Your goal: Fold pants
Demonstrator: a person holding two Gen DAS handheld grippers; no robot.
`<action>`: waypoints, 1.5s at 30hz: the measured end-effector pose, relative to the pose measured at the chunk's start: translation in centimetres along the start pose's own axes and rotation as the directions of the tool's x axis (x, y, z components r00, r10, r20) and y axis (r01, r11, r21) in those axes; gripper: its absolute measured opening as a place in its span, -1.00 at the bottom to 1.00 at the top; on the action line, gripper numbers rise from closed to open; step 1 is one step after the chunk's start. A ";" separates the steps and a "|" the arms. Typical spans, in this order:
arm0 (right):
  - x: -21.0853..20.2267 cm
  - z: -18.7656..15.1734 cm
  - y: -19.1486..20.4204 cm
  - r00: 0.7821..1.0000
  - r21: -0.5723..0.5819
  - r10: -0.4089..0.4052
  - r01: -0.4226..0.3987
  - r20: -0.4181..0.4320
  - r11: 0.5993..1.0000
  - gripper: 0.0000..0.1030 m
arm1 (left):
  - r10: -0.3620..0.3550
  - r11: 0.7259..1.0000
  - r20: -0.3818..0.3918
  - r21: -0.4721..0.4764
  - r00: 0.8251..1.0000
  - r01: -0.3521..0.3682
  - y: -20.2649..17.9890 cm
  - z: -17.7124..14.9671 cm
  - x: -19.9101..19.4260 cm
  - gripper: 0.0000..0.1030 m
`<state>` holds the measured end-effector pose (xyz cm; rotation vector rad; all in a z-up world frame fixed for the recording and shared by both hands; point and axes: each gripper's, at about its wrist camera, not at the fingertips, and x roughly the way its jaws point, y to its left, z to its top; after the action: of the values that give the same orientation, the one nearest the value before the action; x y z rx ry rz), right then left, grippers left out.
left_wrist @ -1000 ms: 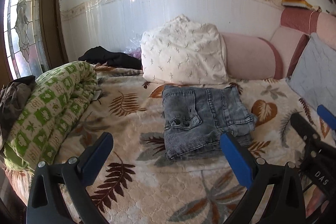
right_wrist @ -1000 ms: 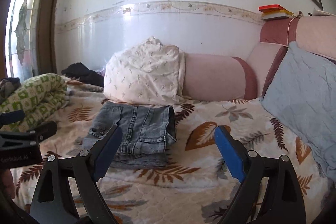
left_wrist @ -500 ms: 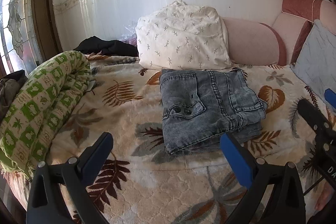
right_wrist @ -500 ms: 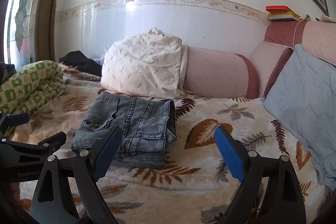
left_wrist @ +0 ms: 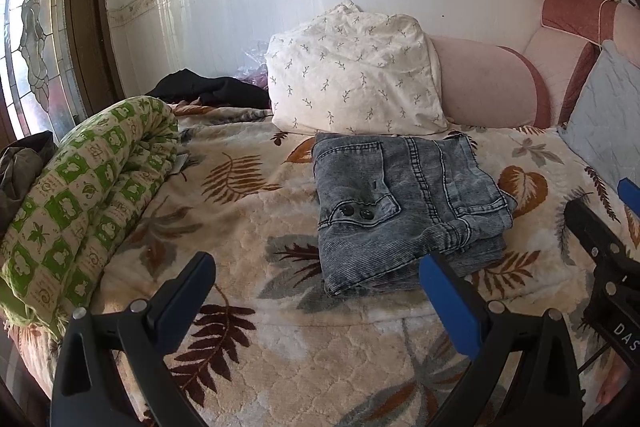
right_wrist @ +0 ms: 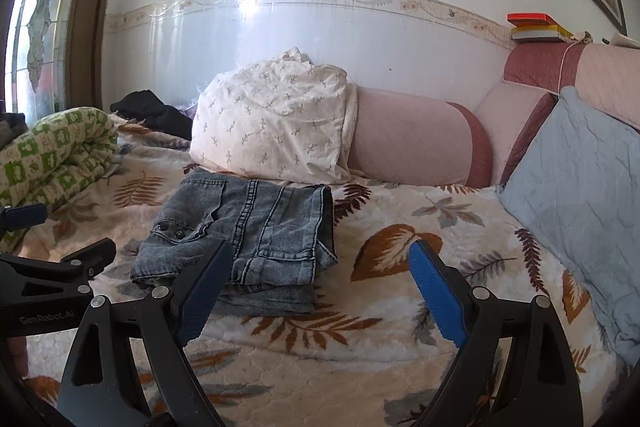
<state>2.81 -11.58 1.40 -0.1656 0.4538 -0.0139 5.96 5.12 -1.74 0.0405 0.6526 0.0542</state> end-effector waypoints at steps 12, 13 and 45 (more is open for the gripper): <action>0.2 -0.3 0.6 1.000 -0.009 0.002 -0.002 -0.005 1.000 0.74 | 0.009 1.000 -0.003 -0.007 1.000 -0.009 0.4 -0.1 0.2 0.99; 0.2 -0.3 0.7 1.000 -0.006 0.004 -0.004 -0.006 1.000 0.74 | 0.011 1.000 -0.003 -0.006 1.000 -0.011 0.4 0.0 0.2 0.99; 0.8 -0.9 2.0 0.999 -0.008 0.033 -0.034 -0.042 0.999 0.74 | 0.061 0.997 -0.034 -0.046 0.998 -0.063 2.6 0.0 1.4 0.99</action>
<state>3.11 -9.81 -0.07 -0.1663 0.4987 0.0173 6.97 7.75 -2.41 0.0142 0.6821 0.1306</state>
